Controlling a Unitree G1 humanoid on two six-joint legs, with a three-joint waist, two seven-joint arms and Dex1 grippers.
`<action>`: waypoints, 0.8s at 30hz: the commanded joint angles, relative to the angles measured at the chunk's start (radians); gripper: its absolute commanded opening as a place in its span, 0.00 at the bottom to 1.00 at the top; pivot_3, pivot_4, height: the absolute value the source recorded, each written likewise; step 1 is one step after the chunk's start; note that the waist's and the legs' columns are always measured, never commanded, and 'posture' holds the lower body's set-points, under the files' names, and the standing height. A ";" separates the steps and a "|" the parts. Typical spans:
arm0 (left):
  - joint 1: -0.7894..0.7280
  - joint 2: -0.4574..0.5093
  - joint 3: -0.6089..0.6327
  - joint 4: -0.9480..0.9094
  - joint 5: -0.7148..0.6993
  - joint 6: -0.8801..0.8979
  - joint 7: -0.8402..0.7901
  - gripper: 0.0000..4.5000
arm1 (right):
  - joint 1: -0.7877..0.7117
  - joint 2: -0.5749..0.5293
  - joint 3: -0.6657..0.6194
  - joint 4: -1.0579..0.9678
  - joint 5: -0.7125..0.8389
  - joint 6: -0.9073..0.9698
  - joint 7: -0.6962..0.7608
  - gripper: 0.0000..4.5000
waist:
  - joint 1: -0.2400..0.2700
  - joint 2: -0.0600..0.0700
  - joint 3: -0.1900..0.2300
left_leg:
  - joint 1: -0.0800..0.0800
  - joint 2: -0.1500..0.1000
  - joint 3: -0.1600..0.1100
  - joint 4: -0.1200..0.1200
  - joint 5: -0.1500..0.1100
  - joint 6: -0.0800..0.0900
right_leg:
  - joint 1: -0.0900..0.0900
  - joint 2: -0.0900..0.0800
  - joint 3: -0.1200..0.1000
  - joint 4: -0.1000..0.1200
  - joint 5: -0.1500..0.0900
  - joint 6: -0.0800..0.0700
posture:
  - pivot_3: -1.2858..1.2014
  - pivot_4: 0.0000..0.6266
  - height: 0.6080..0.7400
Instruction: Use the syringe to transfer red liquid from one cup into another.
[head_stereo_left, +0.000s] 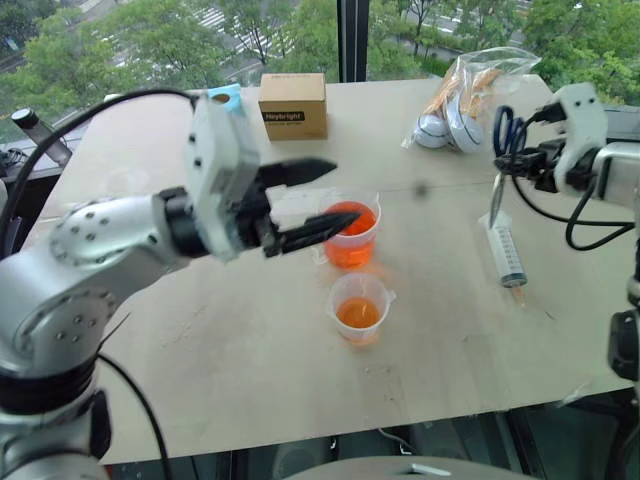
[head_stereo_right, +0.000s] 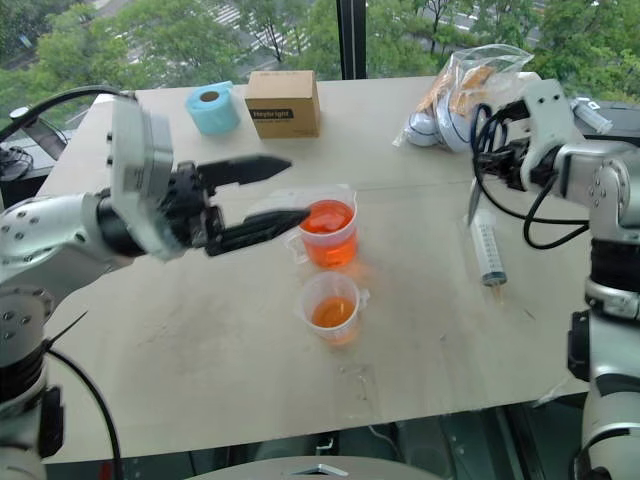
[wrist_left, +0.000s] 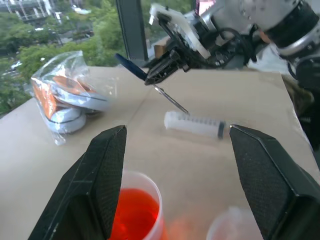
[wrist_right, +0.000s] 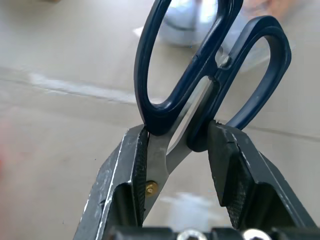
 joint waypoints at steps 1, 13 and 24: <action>-0.058 -0.016 -0.041 0.004 0.000 0.031 0.046 0.73 | -0.062 -0.041 0.105 0.246 -0.119 -0.251 0.101 0.39 | -0.005 0.000 0.000 | 0.000 0.000 0.000 0.000 0.000 0.000 | 0.000 0.000 0.000 0.000 0.000 0.000 | 0.52 0.24 1.00; -0.075 -0.010 -0.066 0.014 0.082 0.065 0.050 0.73 | -0.338 -0.014 0.270 0.988 -0.437 -0.875 0.183 0.87 | -0.031 0.004 0.004 | -0.007 0.002 0.003 -0.001 0.002 -0.003 | -0.011 0.000 0.003 0.001 0.000 0.000 | 0.52 0.24 1.00; 0.018 0.081 0.010 -0.010 0.069 0.061 -0.061 0.73 | -0.241 -0.069 0.338 0.392 -0.300 -0.009 0.690 0.99 | 0.000 0.005 0.005 | -0.008 0.003 0.003 -0.001 0.003 -0.005 | -0.012 -0.002 0.004 0.003 0.000 0.000 | 0.52 0.24 1.00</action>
